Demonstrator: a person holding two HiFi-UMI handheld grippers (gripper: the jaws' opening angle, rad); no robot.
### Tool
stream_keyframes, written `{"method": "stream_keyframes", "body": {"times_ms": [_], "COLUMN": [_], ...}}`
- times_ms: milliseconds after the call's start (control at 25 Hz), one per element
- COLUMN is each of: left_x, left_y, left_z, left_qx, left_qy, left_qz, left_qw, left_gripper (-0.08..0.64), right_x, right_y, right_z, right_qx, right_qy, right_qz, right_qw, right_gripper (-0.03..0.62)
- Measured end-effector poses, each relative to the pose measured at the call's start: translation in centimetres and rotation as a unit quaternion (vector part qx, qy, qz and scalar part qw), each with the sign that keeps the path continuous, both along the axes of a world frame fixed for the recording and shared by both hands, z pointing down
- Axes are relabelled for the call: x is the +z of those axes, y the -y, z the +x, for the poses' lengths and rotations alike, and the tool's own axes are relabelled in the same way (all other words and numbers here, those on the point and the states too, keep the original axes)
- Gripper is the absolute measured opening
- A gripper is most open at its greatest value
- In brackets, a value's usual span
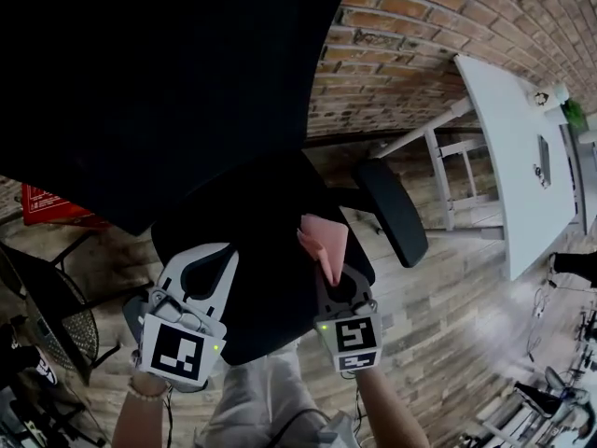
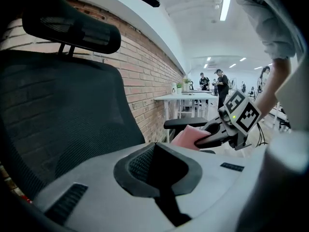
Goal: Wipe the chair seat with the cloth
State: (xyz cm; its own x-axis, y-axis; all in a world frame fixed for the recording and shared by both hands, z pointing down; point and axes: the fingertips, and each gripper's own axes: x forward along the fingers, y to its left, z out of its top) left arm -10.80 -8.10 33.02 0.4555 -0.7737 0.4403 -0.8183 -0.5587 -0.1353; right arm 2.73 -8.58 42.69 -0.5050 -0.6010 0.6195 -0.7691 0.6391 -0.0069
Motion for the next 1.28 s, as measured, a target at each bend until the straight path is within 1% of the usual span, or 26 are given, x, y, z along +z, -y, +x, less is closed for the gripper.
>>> {"method": "stream_keyframes", "body": {"times_ms": [80, 160, 240, 320, 560, 880, 1000, 1160, 1280], "left_x": [1.3, 2.5, 3.6, 4.8, 7.0, 8.7, 8.7, 8.9, 9.4], "left_y": [0.8, 1.4, 2.1, 2.8, 4.2, 4.7, 4.7, 4.8, 4.8], "left_z": [-0.4, -0.7, -1.2, -1.7, -2.6, -3.4, -4.0, -4.5, -5.0], "left_qx": [0.002, 0.006, 0.007, 0.012, 0.029, 0.038, 0.033, 0.024, 0.018], "left_qy": [-0.001, -0.003, -0.007, -0.006, 0.002, 0.014, 0.015, 0.01, 0.01], "left_qz": [-0.006, -0.009, -0.01, -0.011, -0.012, -0.022, -0.025, -0.027, -0.03], "left_qw": [1.0, 0.9999, 0.9999, 0.9999, 0.9995, 0.999, 0.999, 0.9993, 0.9993], "left_gripper": [0.018, 0.018, 0.018, 0.018, 0.018, 0.018, 0.018, 0.018, 0.018], "right_x": [1.8, 3.7, 5.6, 7.4, 11.9, 17.0, 18.2, 19.3, 19.9], "right_y": [1.6, 3.1, 4.6, 6.0, 9.0, 11.2, 11.5, 12.5, 13.6], "right_z": [0.0, 0.6, 1.1, 1.2, 1.8, 2.3, 1.2, -0.7, -1.9], "right_qx": [0.019, 0.047, 0.077, 0.098, 0.129, 0.163, 0.159, 0.124, 0.111], "right_qy": [-0.004, -0.01, -0.018, -0.027, -0.067, -0.127, -0.128, -0.139, -0.142], "right_qz": [-0.003, -0.011, -0.017, -0.017, -0.019, -0.038, -0.051, -0.058, -0.059], "right_qw": [1.0, 0.999, 0.997, 0.995, 0.989, 0.978, 0.978, 0.981, 0.982], "right_gripper": [0.054, 0.054, 0.054, 0.054, 0.054, 0.054, 0.054, 0.054, 0.054]}}
